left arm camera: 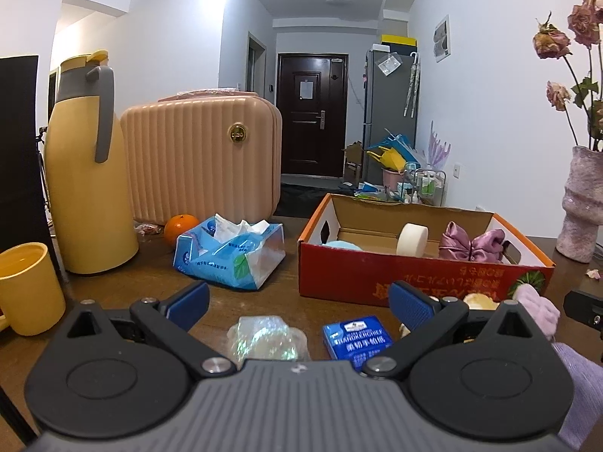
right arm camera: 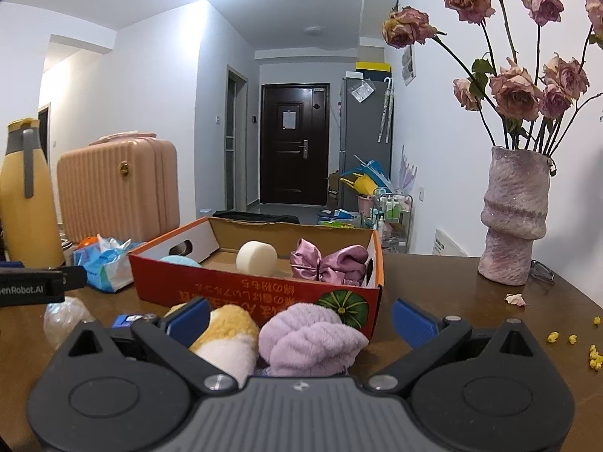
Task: Organize soft objects
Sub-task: 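Withdraw both grippers from the box back toward the pile of soft items, then lower the right gripper onto the lavender drawstring bag and close it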
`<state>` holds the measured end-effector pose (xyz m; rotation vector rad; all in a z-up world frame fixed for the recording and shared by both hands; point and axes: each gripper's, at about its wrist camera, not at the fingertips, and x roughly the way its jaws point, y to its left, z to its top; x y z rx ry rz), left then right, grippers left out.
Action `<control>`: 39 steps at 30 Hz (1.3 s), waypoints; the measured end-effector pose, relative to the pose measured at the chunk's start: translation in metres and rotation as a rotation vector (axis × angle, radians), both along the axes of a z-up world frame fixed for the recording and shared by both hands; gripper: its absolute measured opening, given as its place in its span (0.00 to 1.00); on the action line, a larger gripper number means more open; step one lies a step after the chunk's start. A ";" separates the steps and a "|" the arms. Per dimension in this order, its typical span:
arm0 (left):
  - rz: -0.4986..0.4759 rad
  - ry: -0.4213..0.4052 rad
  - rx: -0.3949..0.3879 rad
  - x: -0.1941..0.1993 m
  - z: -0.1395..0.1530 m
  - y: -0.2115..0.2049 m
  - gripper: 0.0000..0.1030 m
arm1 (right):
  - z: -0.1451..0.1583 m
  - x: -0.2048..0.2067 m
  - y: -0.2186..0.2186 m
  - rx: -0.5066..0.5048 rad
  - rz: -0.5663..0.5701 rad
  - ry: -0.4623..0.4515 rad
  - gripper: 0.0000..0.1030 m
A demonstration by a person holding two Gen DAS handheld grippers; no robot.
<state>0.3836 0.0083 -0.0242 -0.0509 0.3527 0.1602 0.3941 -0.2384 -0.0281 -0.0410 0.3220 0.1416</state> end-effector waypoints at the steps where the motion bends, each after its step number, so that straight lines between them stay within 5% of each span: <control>1: -0.003 0.000 0.000 -0.003 0.000 0.000 1.00 | 0.000 -0.003 0.000 -0.003 0.002 -0.001 1.00; 17: -0.060 0.013 0.010 -0.047 -0.004 0.001 1.00 | -0.008 -0.044 0.002 -0.055 0.038 0.019 1.00; 39: -0.088 0.034 0.007 -0.049 -0.007 -0.001 1.00 | -0.025 -0.027 0.000 -0.044 0.020 0.143 1.00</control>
